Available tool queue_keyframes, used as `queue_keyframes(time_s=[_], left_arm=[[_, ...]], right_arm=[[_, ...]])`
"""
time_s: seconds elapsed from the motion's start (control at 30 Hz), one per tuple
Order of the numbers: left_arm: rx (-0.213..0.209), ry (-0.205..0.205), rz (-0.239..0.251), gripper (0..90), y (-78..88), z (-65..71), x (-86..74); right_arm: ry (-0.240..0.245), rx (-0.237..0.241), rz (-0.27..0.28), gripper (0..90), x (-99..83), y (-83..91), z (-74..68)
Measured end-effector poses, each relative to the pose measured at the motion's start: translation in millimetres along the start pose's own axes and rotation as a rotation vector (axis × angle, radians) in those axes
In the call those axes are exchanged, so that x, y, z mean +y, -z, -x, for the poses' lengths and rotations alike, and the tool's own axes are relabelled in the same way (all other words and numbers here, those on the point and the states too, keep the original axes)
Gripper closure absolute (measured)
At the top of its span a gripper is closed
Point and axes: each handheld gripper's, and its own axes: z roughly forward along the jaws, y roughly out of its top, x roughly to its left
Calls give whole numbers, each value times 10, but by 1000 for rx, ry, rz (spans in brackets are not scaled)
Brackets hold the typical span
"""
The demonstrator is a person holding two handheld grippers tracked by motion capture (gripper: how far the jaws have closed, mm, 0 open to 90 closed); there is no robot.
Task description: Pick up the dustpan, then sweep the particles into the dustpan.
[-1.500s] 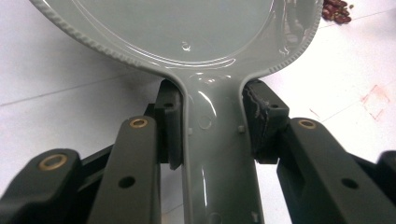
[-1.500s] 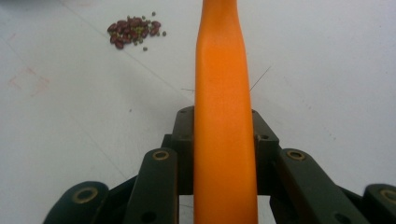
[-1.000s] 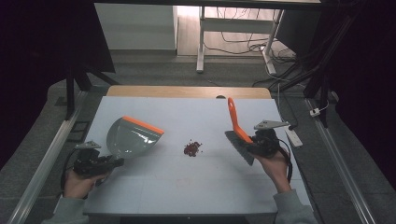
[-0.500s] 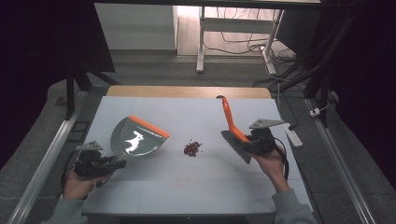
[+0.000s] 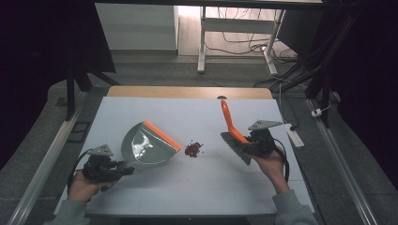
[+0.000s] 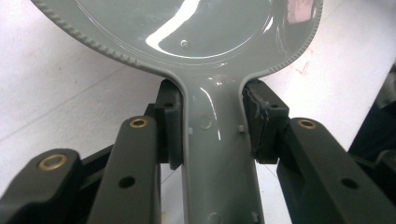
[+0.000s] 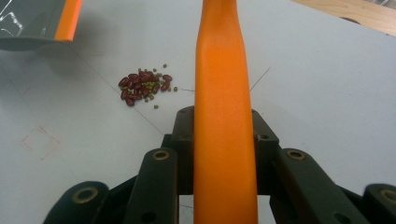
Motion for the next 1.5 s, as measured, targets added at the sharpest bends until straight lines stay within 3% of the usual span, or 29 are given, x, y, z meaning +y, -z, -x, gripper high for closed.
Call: queue_keyframes(time_s=[0.2, 0.67, 0.97, 1.5], left_arm=[[-32, -49, -39, 613, -38, 113, 64], [-76, -84, -140, 613, -246, 213, 86], [-69, -58, -139, 612, -247, 182, 76], [-81, -27, -186, 612, -311, 119, 39]], right_arm=[[6, -1, -3, 707, -7, -18, 1], [20, 1, 6, 707, 3, -50, -28], [38, 6, 18, 707, 35, -76, -66], [60, 10, 16, 706, 117, -229, -157]])
